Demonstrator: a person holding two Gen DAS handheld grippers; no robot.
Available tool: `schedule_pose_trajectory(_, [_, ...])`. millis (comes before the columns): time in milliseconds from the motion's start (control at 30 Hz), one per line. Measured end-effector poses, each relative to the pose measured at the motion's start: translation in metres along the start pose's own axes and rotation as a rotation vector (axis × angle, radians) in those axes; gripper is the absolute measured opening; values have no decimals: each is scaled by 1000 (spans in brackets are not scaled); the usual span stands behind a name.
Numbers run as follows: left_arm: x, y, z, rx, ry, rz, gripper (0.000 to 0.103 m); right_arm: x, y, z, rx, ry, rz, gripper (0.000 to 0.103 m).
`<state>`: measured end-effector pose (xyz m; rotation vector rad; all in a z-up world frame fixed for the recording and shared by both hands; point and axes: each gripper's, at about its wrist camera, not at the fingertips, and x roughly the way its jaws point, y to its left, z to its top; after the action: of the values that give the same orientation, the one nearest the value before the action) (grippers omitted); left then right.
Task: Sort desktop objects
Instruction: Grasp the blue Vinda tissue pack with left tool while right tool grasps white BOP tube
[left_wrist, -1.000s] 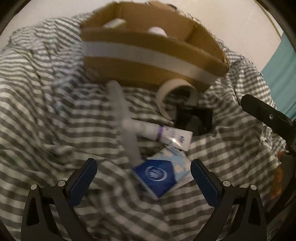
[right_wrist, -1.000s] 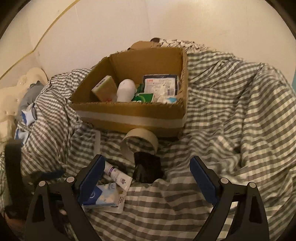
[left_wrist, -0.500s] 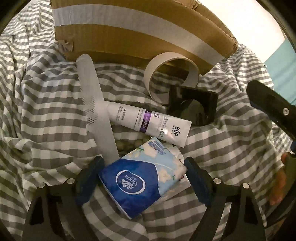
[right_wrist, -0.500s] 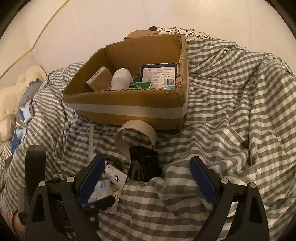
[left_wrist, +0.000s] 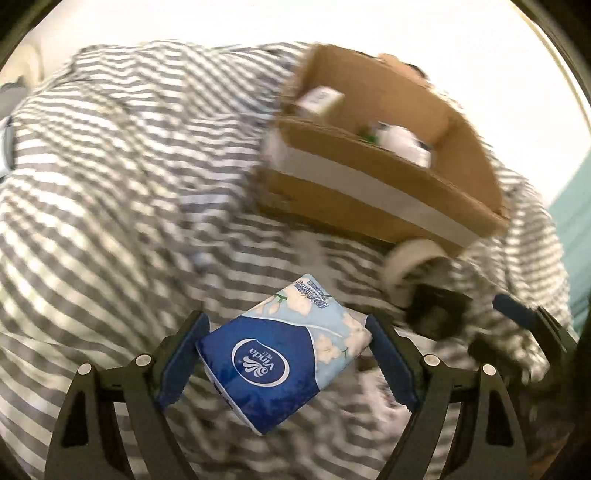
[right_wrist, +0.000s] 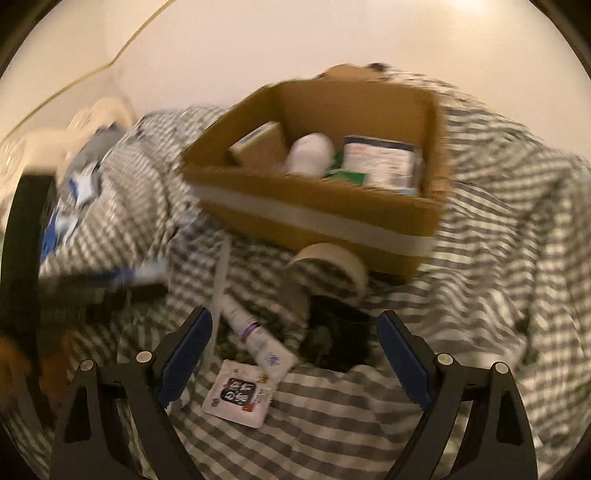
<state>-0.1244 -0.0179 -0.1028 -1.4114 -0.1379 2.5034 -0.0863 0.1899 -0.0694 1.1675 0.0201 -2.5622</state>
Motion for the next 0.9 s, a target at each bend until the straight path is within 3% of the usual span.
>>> schedule_pose_trajectory(167, [10,12,1,-6,8,14,88,43,33,-2,-169,105,32,73])
schedule_pose_trajectory(233, [13,12,2,0,2,5,88,61,38,-5,-209,162,31,57])
schedule_pose_trajectory(400, [27,11,6,-7,21,-2,88,91,38,-13,-238,243,12,51])
schedule_pose_trajectory(600, [31,12,6,-8,25,-9,88,101,44,-17,-263,283,-17,28])
schedule_pose_trajectory(900, [21,8,4,10,-4,-18,88,50,31,-19,-126,228,-42,26])
